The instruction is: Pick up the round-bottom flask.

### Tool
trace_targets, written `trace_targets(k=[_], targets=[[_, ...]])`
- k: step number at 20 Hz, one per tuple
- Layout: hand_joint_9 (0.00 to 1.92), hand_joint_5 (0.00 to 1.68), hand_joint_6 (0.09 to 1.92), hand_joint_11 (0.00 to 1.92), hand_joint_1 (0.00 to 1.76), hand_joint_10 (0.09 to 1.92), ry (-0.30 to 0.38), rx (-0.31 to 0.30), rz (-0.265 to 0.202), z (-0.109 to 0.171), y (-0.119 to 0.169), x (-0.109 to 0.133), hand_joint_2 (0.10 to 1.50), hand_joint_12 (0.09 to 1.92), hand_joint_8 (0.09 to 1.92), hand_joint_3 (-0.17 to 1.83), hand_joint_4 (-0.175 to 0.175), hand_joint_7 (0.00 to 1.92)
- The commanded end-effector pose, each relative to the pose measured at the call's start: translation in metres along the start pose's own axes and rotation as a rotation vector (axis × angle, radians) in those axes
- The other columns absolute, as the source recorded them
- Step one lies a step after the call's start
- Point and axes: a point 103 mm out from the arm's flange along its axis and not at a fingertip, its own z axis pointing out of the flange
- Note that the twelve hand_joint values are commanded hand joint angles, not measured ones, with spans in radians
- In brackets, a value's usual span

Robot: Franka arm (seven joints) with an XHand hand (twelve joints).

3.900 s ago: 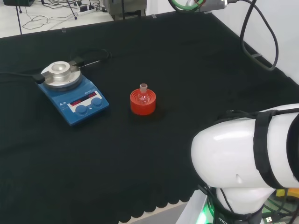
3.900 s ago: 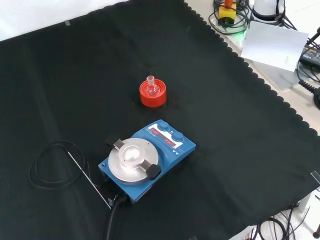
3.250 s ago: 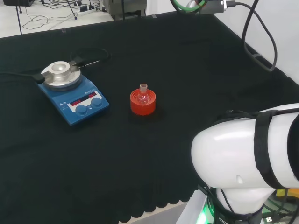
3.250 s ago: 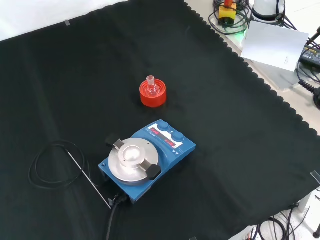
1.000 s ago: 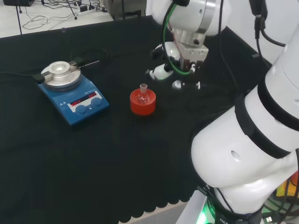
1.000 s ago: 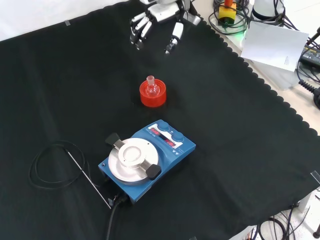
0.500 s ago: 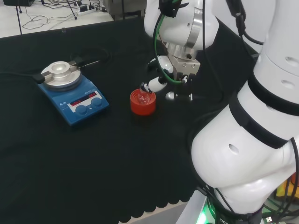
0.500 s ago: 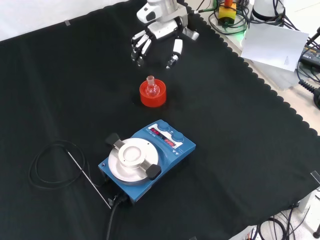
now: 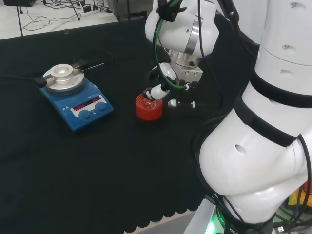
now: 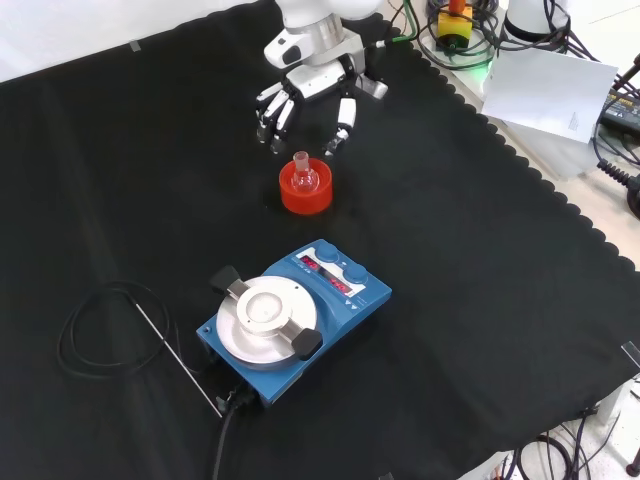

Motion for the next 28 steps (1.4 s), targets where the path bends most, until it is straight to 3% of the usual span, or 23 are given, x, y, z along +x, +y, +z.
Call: trace_targets(k=[1, 13, 28], targets=[[0.49, 0.7, 0.23, 0.05, 0.9, 0.61, 0.006, -0.025, -0.007, 0.002, 0.012, -0.007, 0.61, 1.39, 0.6, 0.6, -0.015, 0.28], [0.5, 0.64, 0.43, 0.08, 0.92, 0.61, 0.017, -0.011, 0.015, 0.013, 0.019, -0.022, 0.6, 1.38, 0.61, 0.63, -0.019, 0.29], [0.52, 0.74, 0.59, 0.09, 0.93, 0.61, 0.014, -0.002, -0.019, 0.023, 0.02, -0.017, 0.6, 1.38, 0.61, 0.63, -0.023, 0.31]])
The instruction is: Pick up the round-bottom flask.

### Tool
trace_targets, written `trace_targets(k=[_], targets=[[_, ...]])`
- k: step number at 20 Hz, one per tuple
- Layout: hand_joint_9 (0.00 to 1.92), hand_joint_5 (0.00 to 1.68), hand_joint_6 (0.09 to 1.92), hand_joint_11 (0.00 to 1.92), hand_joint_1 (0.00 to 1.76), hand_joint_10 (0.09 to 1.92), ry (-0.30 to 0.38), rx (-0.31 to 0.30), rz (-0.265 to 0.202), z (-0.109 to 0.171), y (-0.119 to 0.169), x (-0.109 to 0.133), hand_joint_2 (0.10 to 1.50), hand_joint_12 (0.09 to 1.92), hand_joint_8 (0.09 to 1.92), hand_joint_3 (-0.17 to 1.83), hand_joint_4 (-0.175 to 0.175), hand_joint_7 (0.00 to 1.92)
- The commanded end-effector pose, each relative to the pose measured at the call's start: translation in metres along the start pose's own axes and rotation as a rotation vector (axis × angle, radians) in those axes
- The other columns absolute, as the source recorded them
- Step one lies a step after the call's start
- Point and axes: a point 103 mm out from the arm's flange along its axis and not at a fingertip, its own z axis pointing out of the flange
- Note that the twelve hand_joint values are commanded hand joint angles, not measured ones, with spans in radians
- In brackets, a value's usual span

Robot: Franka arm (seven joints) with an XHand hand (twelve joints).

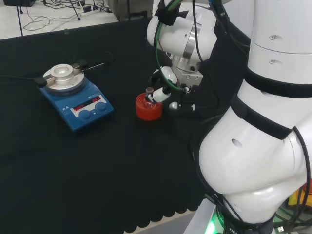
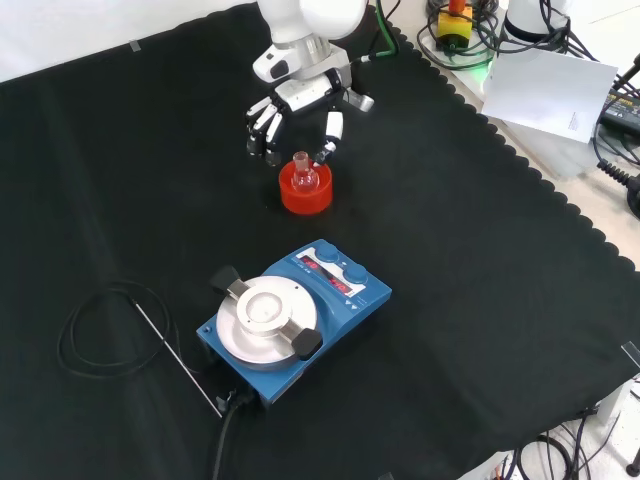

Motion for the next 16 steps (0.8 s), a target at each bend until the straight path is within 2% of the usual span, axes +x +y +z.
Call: trace_targets(k=[1, 8, 16], targets=[[0.53, 0.75, 0.61, 0.1, 0.93, 0.61, -0.003, 0.002, -0.005, 0.0024, 0.0003, 0.0014, 0.6, 1.38, 0.61, 0.63, -0.024, 0.31], [0.54, 0.87, 0.69, 0.12, 0.94, 0.61, -0.006, -0.008, -0.009, 0.0004, 0.0008, 0.0022, 0.6, 1.38, 0.62, 0.64, -0.038, 0.33], [0.56, 0.87, 0.74, 0.13, 0.94, 0.6, -0.01, -0.01, -0.009, -0.0001, 0.0021, 0.0045, 0.6, 1.37, 0.62, 0.64, -0.046, 0.34]])
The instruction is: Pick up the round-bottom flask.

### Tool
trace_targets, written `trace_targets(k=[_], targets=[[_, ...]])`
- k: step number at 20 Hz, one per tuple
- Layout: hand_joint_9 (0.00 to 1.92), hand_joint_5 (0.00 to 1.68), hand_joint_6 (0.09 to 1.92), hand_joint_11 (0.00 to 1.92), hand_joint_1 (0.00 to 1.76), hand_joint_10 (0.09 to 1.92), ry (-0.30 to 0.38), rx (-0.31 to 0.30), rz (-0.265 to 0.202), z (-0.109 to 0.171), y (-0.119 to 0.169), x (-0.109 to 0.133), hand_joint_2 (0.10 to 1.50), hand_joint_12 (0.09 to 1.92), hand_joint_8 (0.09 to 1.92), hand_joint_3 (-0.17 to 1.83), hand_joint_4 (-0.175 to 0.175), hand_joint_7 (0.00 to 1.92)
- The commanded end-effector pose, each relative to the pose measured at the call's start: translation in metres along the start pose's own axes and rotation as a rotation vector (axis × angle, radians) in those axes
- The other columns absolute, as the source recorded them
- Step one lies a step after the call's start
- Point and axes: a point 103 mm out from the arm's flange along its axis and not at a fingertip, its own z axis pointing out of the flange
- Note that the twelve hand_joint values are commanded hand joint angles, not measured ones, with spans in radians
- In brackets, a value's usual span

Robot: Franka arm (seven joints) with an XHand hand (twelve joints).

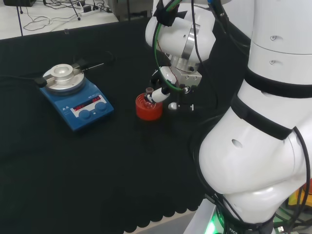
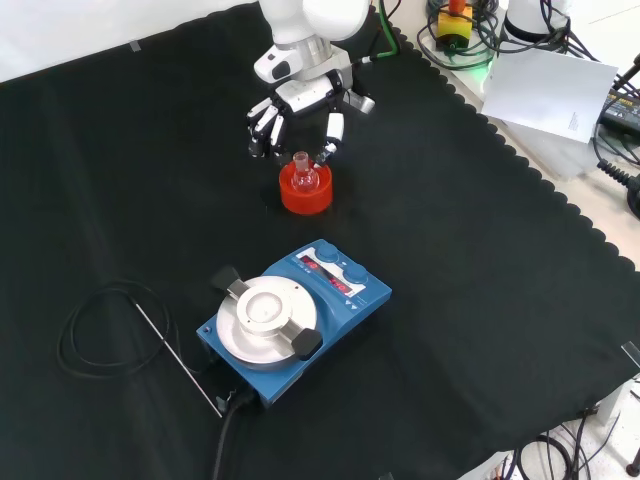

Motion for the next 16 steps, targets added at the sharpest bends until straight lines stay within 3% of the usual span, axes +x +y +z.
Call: trace_targets(k=[1, 12, 14, 16], targets=[[0.56, 0.87, 0.74, 0.13, 0.94, 0.6, -0.001, 0.004, 0.001, 0.0001, 0.0015, 0.0018, 0.6, 1.37, 0.62, 0.64, -0.046, 0.34], [0.57, 0.96, 0.78, 0.14, 0.95, 0.6, -0.015, -0.002, 0.006, -0.0008, 0.0022, 0.0025, 0.61, 1.37, 0.63, 0.64, -0.064, 0.34], [0.58, 1.09, 0.8, 0.16, 1.03, 0.6, -0.029, -0.018, 0.004, -0.0027, 0.0024, 0.0039, 0.73, 1.37, 0.63, 0.53, 0.09, 0.35], [0.62, 1.17, 0.78, 0.2, 1.08, 0.59, -0.042, -0.026, 0.007, -0.0049, 0.0027, 0.005, 0.73, 1.35, 0.63, 0.56, 0.155, 0.39]])
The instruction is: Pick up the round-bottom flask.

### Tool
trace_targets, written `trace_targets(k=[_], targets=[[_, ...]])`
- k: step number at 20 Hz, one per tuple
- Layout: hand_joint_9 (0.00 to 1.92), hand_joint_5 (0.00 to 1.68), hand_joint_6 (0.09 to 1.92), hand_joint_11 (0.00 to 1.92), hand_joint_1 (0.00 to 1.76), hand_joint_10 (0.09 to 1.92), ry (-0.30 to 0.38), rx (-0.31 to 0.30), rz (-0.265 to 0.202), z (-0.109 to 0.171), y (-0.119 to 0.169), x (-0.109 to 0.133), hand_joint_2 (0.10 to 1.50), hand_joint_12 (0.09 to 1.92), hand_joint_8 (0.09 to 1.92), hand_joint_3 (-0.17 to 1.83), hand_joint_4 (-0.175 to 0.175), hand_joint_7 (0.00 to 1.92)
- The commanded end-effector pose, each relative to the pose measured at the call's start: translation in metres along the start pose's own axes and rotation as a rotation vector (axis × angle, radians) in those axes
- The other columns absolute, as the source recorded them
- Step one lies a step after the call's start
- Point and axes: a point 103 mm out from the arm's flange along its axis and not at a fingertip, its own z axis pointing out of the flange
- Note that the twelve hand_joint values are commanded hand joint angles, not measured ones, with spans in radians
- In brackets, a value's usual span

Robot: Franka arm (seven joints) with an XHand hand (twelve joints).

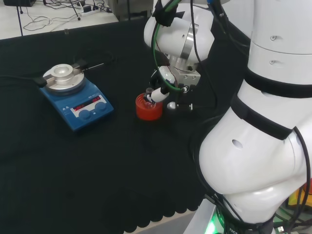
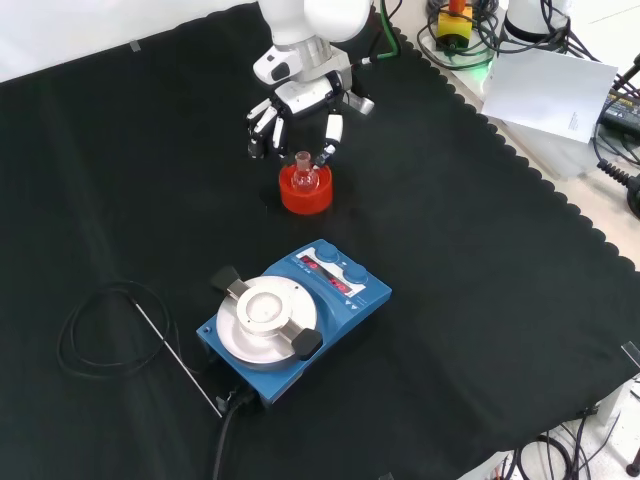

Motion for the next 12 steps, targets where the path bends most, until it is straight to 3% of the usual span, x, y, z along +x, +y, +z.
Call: trace_targets(k=[1, 12], targets=[[0.63, 1.19, 0.79, 0.22, 1.09, 0.58, -0.03, -0.021, 0.002, -0.005, 0.001, 0.003, 0.71, 1.35, 0.63, 0.61, 0.166, 0.4], [0.68, 1.19, 0.85, 0.27, 1.11, 0.56, -0.059, -0.006, -0.027, -0.048, -0.005, 0.031, 0.64, 1.34, 0.62, 0.75, 0.175, 0.44]])
